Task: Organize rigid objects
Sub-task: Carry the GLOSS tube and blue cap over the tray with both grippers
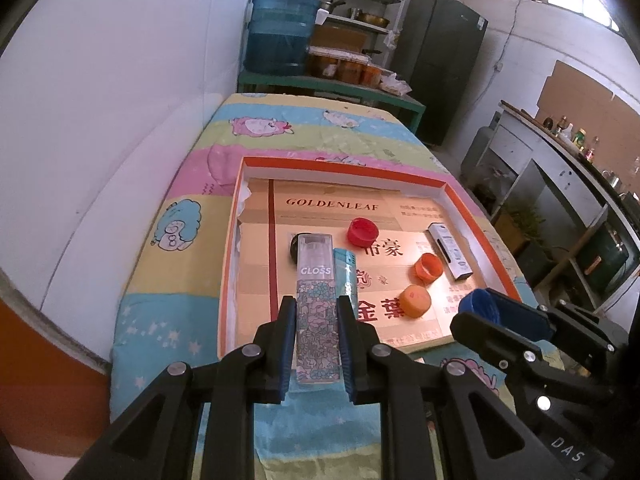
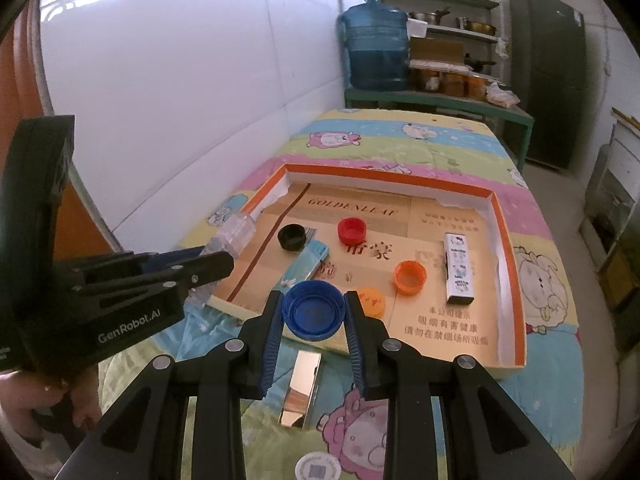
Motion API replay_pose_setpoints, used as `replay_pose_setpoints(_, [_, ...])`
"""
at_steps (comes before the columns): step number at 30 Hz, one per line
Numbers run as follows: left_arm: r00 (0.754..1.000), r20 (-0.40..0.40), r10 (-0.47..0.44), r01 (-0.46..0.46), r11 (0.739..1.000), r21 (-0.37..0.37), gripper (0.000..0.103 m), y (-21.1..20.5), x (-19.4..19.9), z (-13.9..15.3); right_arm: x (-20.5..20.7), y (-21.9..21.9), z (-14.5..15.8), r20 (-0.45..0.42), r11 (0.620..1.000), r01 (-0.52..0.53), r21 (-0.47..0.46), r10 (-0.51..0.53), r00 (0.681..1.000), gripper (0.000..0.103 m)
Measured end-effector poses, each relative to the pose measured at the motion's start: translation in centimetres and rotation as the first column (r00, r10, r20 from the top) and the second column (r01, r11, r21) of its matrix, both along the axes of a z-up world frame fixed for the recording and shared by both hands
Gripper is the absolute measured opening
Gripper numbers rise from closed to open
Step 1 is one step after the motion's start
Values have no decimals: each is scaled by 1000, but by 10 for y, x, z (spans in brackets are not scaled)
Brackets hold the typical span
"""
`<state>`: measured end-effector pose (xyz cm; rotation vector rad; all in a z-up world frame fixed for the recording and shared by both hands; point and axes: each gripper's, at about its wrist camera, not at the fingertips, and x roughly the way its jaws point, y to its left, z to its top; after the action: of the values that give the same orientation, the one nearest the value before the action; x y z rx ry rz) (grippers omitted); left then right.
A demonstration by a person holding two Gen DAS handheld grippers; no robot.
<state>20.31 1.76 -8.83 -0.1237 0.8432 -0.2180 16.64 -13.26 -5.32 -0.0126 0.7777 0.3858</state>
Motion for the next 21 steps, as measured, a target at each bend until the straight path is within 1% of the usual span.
replay_pose_setpoints(9, [999,-30,12,-12,1000,2,20,2,17,-12,22,-1,-10,-17,1000,-5,8,5,1000,30])
replay_pose_setpoints(21, [999,-42,29,-29,1000,12,20,3,37,-20,56,-1,-21,-28,1000,-21,12,21,999,30])
